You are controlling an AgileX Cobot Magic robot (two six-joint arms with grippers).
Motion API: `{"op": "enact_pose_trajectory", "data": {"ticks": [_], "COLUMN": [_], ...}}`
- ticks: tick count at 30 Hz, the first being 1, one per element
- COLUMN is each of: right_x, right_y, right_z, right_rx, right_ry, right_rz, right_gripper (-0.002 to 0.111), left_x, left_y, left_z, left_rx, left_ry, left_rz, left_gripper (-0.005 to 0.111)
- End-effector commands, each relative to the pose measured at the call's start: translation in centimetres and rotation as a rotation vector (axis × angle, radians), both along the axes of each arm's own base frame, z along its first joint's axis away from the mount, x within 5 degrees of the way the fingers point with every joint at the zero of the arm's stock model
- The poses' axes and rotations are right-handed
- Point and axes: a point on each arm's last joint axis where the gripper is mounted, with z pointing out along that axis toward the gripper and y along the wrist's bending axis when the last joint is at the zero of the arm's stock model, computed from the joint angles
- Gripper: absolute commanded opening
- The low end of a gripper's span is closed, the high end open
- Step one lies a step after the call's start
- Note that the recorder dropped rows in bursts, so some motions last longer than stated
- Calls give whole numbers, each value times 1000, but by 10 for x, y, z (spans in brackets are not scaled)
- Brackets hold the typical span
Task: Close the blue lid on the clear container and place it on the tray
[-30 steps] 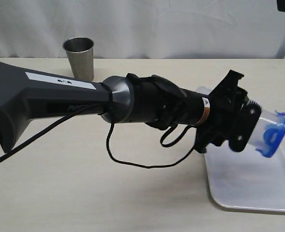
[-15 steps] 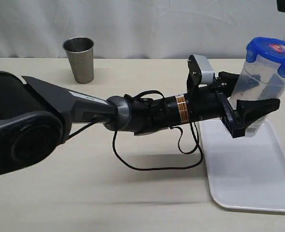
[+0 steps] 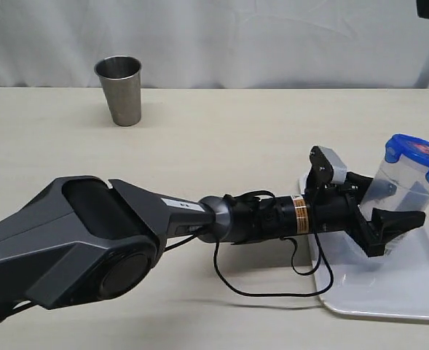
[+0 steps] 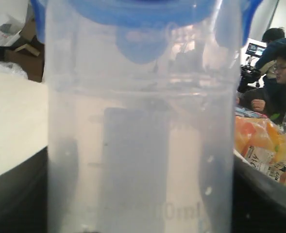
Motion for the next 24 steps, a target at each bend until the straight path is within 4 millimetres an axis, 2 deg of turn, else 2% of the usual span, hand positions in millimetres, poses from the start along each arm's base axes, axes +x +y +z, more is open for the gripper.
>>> {"op": "enact_pose_trajectory", "data": {"ticks": [1, 4, 7, 12, 14, 17, 20, 24], "right_x": [-1, 9, 27, 61, 80, 101, 113, 123], "right_y": [-1, -4, -10, -13, -24, -39, -52, -72], "right_z": [-7, -30, -56, -87, -100, -117, -126, -139], "right_rx": [-7, -57, -156, -294, -281, -216, -119, -104], "right_ry": [25, 81, 160, 294, 353, 468, 526, 580], "right_rz": [-5, -94, -258, -365, -433, -434, -414, -500], "right_gripper": [4, 4, 4, 4, 4, 4, 4, 4], "left_x": [9, 8, 7, 4, 3, 2, 1, 1], "left_y": [1, 1, 1, 1, 1, 1, 1, 1], "left_z": [7, 8, 7, 7, 9, 9, 9, 9], "left_rx": [2, -2, 5, 1, -15, -17, -16, -16], "left_ry": [27, 41, 31, 14, 10, 1, -1, -1], "left_rz": [27, 21, 9, -19, -31, -47, -49, -49], "left_gripper": [0, 0, 0, 0, 0, 0, 0, 0]}}
